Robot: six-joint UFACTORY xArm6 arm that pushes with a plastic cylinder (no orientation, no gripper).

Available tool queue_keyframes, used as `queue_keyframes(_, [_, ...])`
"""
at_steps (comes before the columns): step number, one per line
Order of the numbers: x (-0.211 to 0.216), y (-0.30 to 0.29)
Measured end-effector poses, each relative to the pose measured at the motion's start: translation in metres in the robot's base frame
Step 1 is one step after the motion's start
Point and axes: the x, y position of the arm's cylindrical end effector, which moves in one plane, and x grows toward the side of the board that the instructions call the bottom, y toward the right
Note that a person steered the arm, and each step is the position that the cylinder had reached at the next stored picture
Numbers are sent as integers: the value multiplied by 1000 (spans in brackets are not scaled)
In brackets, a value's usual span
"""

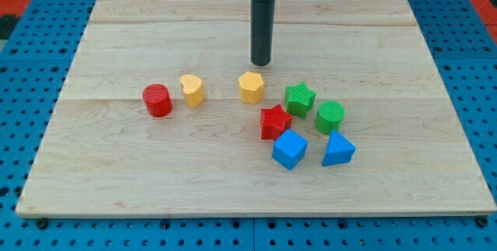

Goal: Push the heart towards the hexagon

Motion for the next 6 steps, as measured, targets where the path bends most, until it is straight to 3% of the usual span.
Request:
queue_keyframes(1, [19, 20])
queue_keyframes(4, [48, -34])
queue_keyframes(5, [-22, -104])
queue_keyframes(6, [2, -151])
